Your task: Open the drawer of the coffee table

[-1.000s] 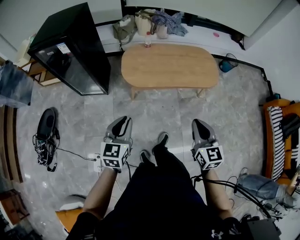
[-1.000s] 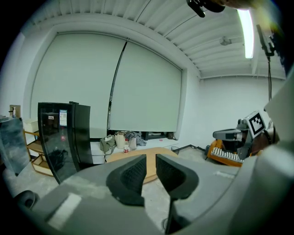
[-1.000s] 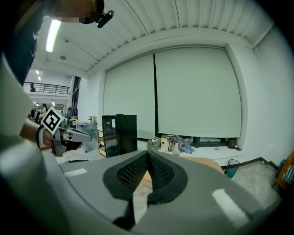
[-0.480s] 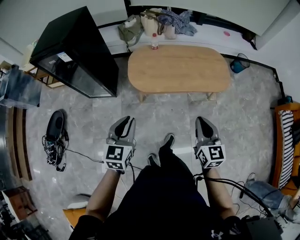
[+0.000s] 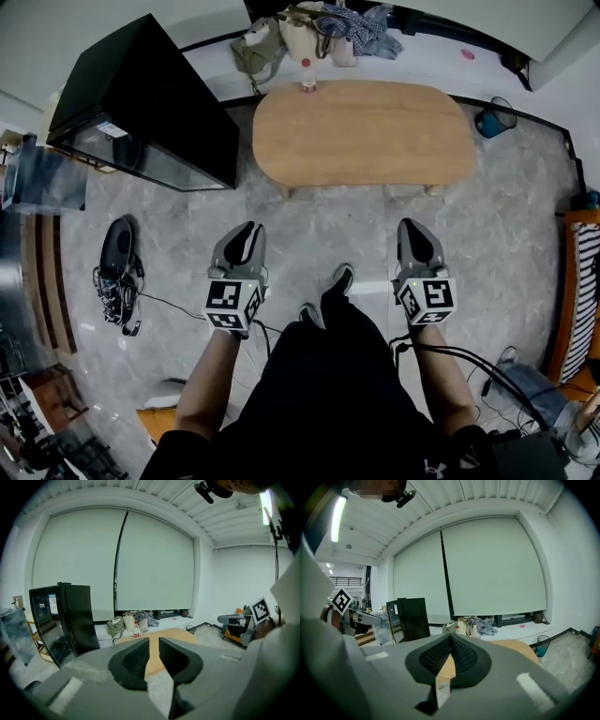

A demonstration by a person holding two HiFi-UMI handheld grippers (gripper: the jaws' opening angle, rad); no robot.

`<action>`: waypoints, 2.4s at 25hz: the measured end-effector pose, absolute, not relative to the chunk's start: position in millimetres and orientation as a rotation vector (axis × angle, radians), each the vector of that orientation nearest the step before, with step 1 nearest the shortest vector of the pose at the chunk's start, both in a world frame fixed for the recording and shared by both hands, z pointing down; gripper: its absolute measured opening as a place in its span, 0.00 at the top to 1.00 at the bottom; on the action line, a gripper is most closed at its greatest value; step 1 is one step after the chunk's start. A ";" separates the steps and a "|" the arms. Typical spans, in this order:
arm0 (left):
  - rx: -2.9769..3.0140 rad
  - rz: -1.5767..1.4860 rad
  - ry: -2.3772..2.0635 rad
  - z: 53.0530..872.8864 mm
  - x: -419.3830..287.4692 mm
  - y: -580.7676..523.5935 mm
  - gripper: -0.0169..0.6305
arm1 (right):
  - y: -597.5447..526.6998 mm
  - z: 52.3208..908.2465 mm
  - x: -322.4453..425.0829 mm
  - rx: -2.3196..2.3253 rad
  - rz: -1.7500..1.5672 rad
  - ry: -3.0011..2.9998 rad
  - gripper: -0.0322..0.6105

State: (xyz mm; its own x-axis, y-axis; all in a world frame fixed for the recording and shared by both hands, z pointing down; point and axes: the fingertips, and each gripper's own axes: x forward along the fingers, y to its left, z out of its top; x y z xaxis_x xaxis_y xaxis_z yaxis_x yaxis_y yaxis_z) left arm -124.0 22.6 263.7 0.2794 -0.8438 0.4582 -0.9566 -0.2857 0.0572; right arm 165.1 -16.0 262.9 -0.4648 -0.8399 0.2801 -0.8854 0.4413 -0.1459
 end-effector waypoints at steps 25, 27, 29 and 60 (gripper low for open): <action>2.315 0.734 -1.367 412.0 -110.5 -53.8 0.87 | -87.3 384.2 176.7 1.565 0.477 -2.425 0.95; 2.305 0.746 -1.356 430.7 -119.7 -60.4 0.87 | -92.0 401.4 174.1 1.574 0.504 -2.412 0.95; 2.300 0.766 -1.342 452.9 -128.0 -64.8 0.87 | -95.0 421.9 169.7 1.575 0.543 -2.399 0.95; 2.030 0.798 -1.382 780.2 -209.9 -132.0 0.62 | -124.2 774.8 139.6 1.430 1.173 -2.380 0.70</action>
State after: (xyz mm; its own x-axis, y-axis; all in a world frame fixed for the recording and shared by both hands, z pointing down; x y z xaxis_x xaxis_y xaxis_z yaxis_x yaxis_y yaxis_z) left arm -209.9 -132.0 780.2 0.2940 -0.6135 0.7329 -0.9415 -0.3179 0.1116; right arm 139.6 -124.2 774.8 -0.5435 -0.6970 0.4678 -0.7956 0.2500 -0.5518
